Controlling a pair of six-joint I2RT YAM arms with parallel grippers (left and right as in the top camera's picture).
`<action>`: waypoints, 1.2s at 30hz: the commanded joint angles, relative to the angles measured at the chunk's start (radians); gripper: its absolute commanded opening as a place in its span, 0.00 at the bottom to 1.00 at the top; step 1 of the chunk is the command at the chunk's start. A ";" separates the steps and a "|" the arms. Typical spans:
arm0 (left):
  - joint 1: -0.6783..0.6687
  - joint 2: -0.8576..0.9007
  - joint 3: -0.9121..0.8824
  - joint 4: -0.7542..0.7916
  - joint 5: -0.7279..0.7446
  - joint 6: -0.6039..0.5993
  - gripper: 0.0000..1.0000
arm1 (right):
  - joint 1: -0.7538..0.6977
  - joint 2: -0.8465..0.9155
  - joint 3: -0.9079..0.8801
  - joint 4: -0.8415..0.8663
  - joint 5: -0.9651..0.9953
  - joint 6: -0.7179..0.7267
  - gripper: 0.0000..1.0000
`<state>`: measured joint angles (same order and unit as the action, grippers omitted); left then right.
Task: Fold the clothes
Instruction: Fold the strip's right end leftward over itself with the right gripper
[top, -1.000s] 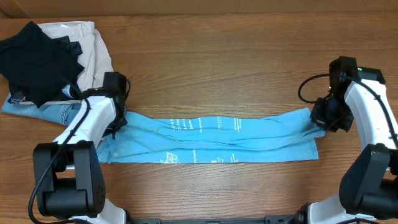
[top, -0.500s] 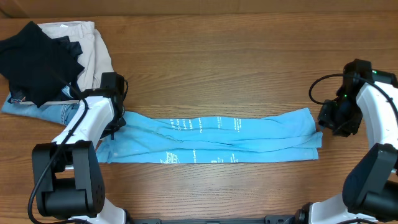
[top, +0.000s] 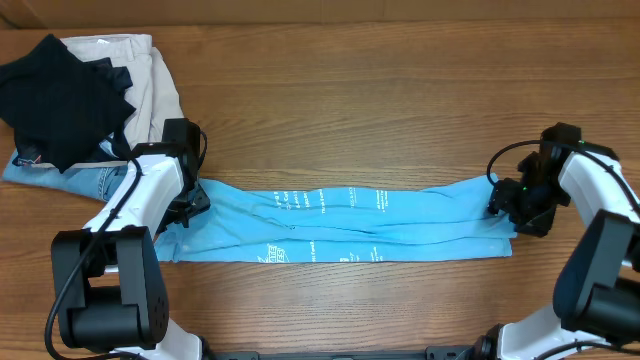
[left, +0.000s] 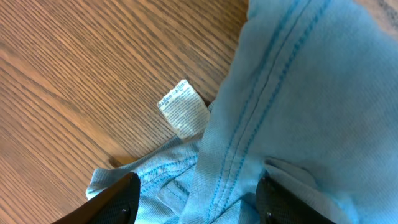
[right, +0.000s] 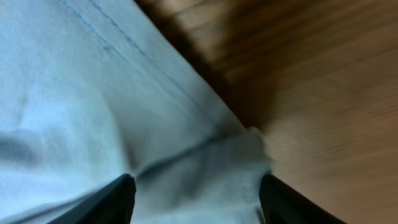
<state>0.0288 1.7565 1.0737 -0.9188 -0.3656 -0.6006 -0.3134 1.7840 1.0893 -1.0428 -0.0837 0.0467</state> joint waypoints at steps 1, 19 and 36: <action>0.003 0.009 0.002 -0.013 0.026 -0.005 0.63 | 0.000 0.032 -0.035 0.050 -0.113 -0.053 0.67; 0.004 0.009 0.003 -0.023 0.047 -0.005 0.66 | 0.000 0.045 -0.068 0.085 -0.120 -0.055 0.33; 0.003 0.008 0.176 -0.076 0.151 0.049 0.66 | -0.113 0.045 0.186 0.010 0.134 0.115 0.04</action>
<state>0.0288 1.7573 1.2163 -0.9890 -0.2508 -0.5728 -0.3668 1.8286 1.1664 -1.0237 -0.0704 0.1043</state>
